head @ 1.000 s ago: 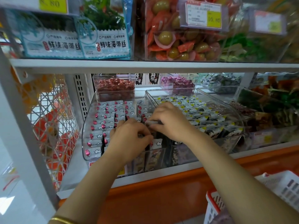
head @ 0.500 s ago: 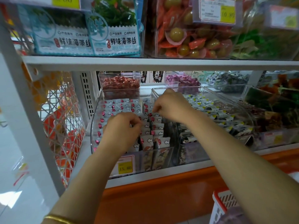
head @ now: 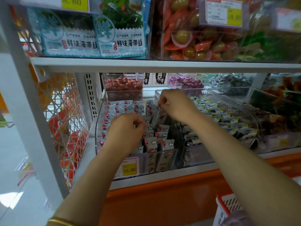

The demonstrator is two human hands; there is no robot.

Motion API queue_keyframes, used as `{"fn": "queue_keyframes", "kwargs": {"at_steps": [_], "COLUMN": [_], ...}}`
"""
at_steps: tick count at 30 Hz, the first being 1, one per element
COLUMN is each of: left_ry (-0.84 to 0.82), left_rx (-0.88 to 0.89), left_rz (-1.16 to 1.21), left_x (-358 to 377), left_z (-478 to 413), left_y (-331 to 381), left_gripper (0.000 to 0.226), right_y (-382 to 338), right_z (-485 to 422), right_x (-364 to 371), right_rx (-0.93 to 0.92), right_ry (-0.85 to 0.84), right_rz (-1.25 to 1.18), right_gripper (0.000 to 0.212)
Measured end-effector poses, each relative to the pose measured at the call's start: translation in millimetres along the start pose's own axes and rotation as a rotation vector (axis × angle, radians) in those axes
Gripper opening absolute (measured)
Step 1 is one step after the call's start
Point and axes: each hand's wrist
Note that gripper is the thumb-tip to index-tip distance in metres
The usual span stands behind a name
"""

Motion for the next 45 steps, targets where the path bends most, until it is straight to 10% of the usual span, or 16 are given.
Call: {"fn": "queue_keyframes", "kwargs": {"at_steps": [11,24,45], "left_ry": [0.049,-0.025,-0.096], "left_rx": [-0.044,-0.308,-0.354], "left_rz": [0.287,0.994,1.222], "left_x": [3,-1,-10], "left_z": [3,8,8], "left_y": [3,0,-3], "left_gripper": [0.025,0.013,0.015], "right_y": [-4,-1,-1], "right_z": [47,82,83], "right_x": [-25,-22,-14], "right_rx": [0.142,0.551,0.641], "right_ry": [0.487,0.221,0.102], "right_rz": [-0.538,-1.759,-2.097], "right_gripper": [0.014,0.006,0.024]}}
Point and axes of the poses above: each hand's wrist, its own z-axis away from the middle knuckle, its own x-axis out of the palm, y = z × x, and after that the axes turned 5 degrees about -z, right-handed
